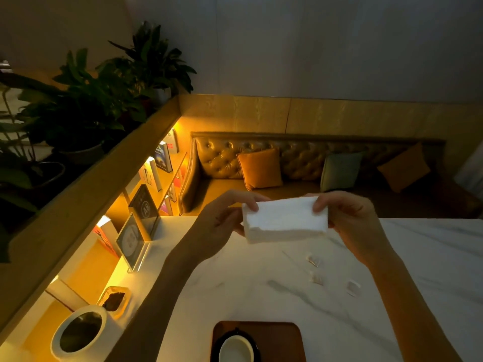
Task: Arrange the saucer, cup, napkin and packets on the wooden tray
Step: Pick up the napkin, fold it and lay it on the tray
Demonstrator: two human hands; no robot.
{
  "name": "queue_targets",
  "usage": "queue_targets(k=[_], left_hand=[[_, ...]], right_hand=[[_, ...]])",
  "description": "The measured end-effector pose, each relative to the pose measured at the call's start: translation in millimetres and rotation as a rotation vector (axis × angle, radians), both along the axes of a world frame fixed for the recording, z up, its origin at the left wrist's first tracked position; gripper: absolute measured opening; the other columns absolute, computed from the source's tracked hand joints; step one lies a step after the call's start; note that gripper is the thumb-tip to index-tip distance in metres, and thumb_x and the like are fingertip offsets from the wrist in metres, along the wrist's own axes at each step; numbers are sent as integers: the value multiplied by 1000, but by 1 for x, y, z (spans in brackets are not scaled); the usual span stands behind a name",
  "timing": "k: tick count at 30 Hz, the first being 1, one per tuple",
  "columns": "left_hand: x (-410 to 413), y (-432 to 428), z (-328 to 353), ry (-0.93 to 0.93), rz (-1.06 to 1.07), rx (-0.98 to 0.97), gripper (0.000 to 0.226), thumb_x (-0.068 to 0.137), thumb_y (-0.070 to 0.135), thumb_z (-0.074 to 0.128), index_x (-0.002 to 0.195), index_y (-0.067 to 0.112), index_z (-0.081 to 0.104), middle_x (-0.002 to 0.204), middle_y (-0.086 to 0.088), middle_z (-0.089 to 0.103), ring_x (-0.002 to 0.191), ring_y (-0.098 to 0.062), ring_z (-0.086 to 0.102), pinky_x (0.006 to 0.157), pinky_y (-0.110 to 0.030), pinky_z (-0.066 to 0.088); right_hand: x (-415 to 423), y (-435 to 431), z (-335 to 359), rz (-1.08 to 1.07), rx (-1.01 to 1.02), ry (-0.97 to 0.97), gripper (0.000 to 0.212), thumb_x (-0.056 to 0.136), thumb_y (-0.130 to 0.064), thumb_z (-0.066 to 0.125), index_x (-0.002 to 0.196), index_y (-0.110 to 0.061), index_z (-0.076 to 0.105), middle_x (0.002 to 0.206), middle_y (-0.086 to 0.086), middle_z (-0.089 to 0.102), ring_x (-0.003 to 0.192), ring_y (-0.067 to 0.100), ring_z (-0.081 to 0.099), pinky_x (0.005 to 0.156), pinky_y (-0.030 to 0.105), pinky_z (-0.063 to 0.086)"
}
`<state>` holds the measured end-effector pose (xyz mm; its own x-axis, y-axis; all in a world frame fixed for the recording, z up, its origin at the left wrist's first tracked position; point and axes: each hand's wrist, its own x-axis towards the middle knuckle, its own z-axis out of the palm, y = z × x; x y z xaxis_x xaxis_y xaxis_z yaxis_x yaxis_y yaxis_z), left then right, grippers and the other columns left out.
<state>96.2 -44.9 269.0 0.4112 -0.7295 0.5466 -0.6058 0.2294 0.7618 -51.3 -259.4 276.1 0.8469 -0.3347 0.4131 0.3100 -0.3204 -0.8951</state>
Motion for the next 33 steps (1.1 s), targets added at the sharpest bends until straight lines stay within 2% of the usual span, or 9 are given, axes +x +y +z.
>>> queue_targets(k=[3, 8, 13, 16, 19, 24, 27, 30, 33], left_hand=[[-9, -3, 21, -113, -6, -97, 32, 91, -7, 44, 102, 21, 55, 123, 5, 56, 118, -11, 58, 78, -21, 58], [-17, -16, 47, -117, -44, -137, 23, 90, 7, 47, 102, 22, 59, 123, -2, 57, 119, -16, 57, 80, -24, 56], [-28, -33, 51, -19, -58, -152, 36, 90, 12, 47, 96, 42, 66, 121, 14, 61, 120, -12, 57, 75, -24, 58], [-31, -44, 44, 31, -46, -140, 30, 90, 11, 47, 91, 35, 65, 119, 20, 61, 120, -9, 56, 74, -21, 56], [-33, -53, 35, 90, 4, -132, 38, 88, -6, 43, 90, 25, 64, 122, 6, 60, 121, -12, 56, 76, -23, 56], [-38, -61, 12, 248, 70, -16, 51, 82, -18, 34, 87, 22, 64, 128, -3, 57, 123, -19, 53, 80, -27, 58], [-41, -67, -8, 481, 94, 53, 41, 99, -1, 39, 95, 28, 68, 129, -8, 50, 119, -28, 55, 82, -38, 61], [-49, -80, -22, 882, 179, 107, 22, 98, 24, 50, 114, 15, 60, 119, -10, 48, 104, -33, 62, 68, -35, 63], [-51, -82, -41, 781, 299, 327, 48, 82, 42, 67, 124, 25, 51, 111, 6, 49, 95, -20, 64, 67, -25, 62]], right_hand=[[-2, -6, 24, 146, -47, -156, 43, 87, 1, 52, 79, -38, 68, 106, -12, 67, 103, 18, 63, 71, 26, 60], [-7, -26, 47, 184, -67, -196, 46, 86, 2, 48, 74, -38, 67, 108, -11, 65, 109, 19, 61, 71, 24, 58], [-14, -44, 54, 155, -100, -146, 59, 91, 8, 48, 71, -44, 68, 97, -20, 61, 98, 6, 63, 62, 17, 56], [-16, -54, 48, 167, -87, -138, 61, 90, 12, 44, 73, -41, 68, 97, -21, 61, 97, 7, 63, 61, 17, 56], [-13, -62, 33, 198, 32, -67, 58, 92, 10, 40, 71, -36, 69, 98, -22, 61, 96, 4, 62, 63, 17, 55], [-12, -74, -1, 281, 336, 133, 26, 94, -21, 46, 83, -16, 69, 107, 3, 61, 99, 17, 66, 71, 20, 57], [-9, -67, -22, 75, 158, 257, 12, 77, -42, 65, 83, -33, 69, 86, -14, 66, 80, 0, 67, 59, 12, 51], [-8, -64, -44, 5, 149, 306, 31, 68, -47, 72, 97, -45, 62, 93, -20, 66, 85, 3, 67, 58, 12, 52], [-10, -62, -57, -12, 188, 321, 53, 69, -45, 75, 119, -45, 54, 110, -23, 59, 96, 12, 65, 62, 13, 55]])
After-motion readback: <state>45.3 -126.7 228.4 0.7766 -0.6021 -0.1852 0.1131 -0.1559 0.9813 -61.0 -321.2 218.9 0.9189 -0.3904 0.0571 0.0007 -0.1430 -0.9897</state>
